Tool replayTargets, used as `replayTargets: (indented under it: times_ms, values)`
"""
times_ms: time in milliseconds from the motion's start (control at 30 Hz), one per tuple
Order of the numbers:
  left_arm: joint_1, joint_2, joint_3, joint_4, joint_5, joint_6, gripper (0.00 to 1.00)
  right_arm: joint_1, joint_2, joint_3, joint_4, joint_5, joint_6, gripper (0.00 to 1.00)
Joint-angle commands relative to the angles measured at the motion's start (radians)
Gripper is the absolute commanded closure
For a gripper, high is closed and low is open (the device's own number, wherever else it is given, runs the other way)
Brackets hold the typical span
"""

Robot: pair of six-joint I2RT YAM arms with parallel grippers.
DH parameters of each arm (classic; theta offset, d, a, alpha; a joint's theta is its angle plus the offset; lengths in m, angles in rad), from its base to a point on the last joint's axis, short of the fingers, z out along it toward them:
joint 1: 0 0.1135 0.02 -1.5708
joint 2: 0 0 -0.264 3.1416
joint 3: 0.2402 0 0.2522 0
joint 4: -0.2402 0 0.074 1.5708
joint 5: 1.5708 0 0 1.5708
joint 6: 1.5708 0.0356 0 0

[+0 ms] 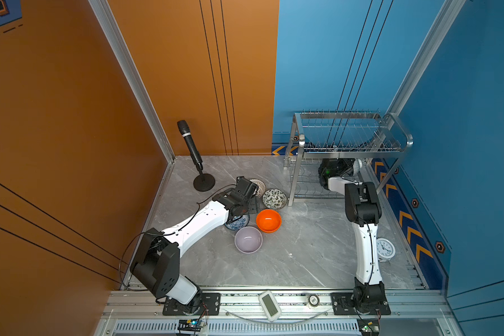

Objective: Load bowls into a dish rack
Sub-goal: Place the bowl in the dish rack.

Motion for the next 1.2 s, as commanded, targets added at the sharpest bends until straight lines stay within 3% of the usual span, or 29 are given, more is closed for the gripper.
replayTargets:
  times_ms: [0, 467, 833, 1000, 1167]
  values:
    - [0.004, 0.011, -0.015, -0.015, -0.015, 0.014, 0.22, 0.022, 0.037, 0.018, -0.050, 0.013, 0.042, 1.00]
    - [0.005, 0.011, -0.019, -0.016, -0.016, 0.007, 0.21, 0.025, 0.038, 0.035, -0.092, 0.018, 0.063, 0.96]
    - [0.004, 0.002, -0.021, -0.016, -0.016, 0.010, 0.22, 0.034, 0.010, 0.010, -0.093, 0.020, 0.083, 0.57]
    - [0.004, -0.009, -0.031, -0.016, -0.016, 0.009, 0.21, 0.038, -0.010, -0.014, -0.095, 0.023, 0.097, 0.56]
    - [0.004, -0.025, -0.041, -0.016, -0.015, 0.007, 0.22, 0.046, -0.034, -0.044, -0.096, 0.029, 0.108, 0.49]
